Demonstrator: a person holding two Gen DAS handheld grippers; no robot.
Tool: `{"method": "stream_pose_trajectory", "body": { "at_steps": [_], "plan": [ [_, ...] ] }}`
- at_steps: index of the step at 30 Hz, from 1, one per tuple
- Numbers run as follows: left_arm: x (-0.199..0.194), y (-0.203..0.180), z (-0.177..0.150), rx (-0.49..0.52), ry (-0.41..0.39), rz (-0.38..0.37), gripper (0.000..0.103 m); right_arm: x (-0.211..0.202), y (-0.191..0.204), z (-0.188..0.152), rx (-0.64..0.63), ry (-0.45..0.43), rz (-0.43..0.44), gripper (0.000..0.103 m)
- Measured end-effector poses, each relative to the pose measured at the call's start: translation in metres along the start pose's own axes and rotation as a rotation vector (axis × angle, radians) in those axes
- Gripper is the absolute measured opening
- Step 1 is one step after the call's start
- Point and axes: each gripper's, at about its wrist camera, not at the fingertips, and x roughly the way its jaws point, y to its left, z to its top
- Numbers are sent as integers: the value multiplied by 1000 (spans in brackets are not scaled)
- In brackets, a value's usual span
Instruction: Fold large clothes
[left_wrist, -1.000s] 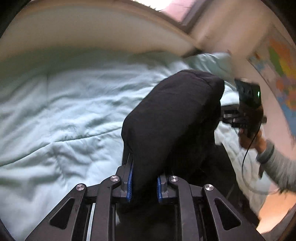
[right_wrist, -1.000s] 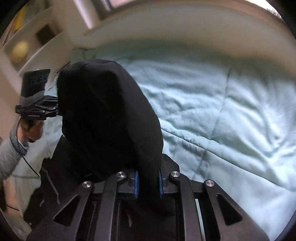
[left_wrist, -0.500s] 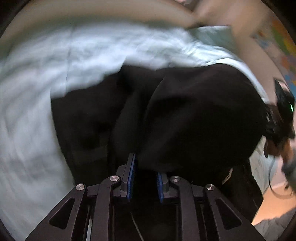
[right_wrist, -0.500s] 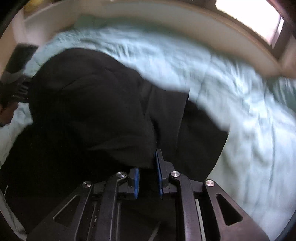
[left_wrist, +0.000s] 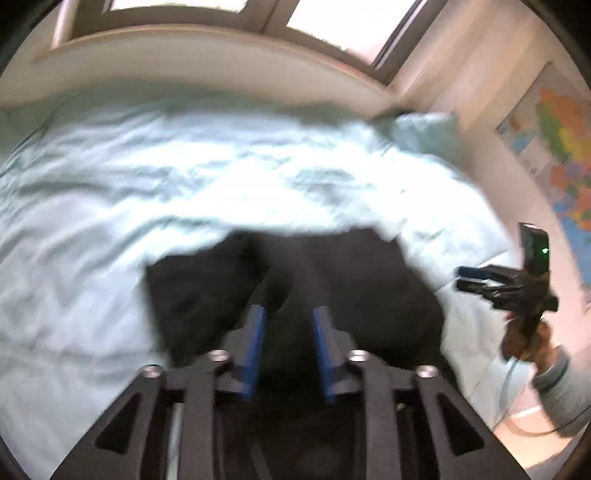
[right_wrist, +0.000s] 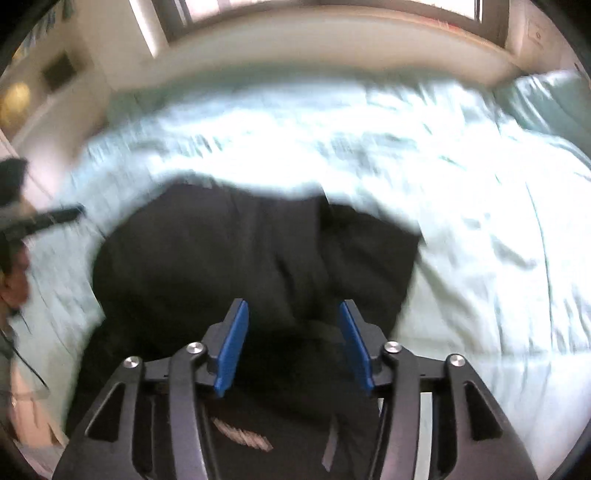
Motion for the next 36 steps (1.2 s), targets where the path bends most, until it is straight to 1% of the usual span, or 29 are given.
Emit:
{"method": "stream_pose_trajectory", "body": {
  "at_steps": [1,3,4,5,7,8,9,10,11,12,13,14,15,16,17,19,20,23,24,25,27,28,29,31,32,34,35,36],
  "plan": [
    [8,-6,16,-5,-10,-18,51,2,6,17,8,-28,39,64],
    [25,-14,37,-6,-18,-44,51,11,23,47,32,-69,138,71],
    [34,-18,44,-7,-17,-52,51,19,32,59,41,-80,159,72],
    [49,-22,49,-9,6,-58,51,28,38,66,47,-73,153,72],
    [79,-21,43,-14,89,-65,51,58,52,73,56,-4,81,72],
    [91,-19,32,-23,131,-99,50,76,59,68,54,51,69,72],
    [102,-15,16,-36,183,-153,49,86,62,59,46,85,83,71],
    [107,-15,2,-38,215,-187,49,96,67,44,27,128,101,69],
    [109,-12,-20,-30,248,-211,49,105,72,25,4,163,116,68],
    [112,-9,-38,-26,273,-212,49,105,77,-2,-10,187,132,68],
    [115,-7,-59,-30,303,-198,49,113,78,-25,-19,220,142,68],
    [124,-1,-84,-51,336,-158,48,122,79,-47,-23,256,131,68],
    [134,4,-96,-72,346,-134,46,136,81,-75,-29,295,88,68],
    [145,9,-110,-106,352,-113,42,149,81,-93,-20,316,65,68],
    [152,12,-116,-129,343,-101,41,155,82,-103,-9,312,58,69],
    [156,11,-116,-148,318,-77,42,162,87,-109,-7,272,6,69],
    [156,8,-112,-152,319,-64,42,161,89,-107,5,270,-10,69],
    [142,-4,-106,-125,325,-61,42,147,94,-106,-2,264,-4,69],
    [135,-7,-104,-118,328,-74,42,141,96,-105,-14,264,1,69],
    [127,-11,-104,-114,331,-109,42,132,100,-104,-27,265,10,69],
    [112,-18,-105,-111,322,-167,43,109,109,-107,-47,232,43,69],
    [109,-20,-107,-110,320,-188,44,99,116,-109,-65,207,58,69],
    [109,-22,-109,-108,322,-190,44,95,120,-110,-81,197,62,69],
    [120,-21,-120,-110,341,-143,44,104,131,-114,-114,219,44,69],
    [131,-15,-125,-137,356,-122,44,112,133,-112,-115,244,26,69],
    [148,-2,-132,-214,364,-140,44,143,130,-127,-106,306,-2,69],
    [151,2,-134,-243,361,-152,44,152,128,-132,-101,307,-6,69],
    [152,4,-135,-252,359,-157,44,154,128,-134,-97,295,-3,70]
  ]
}}
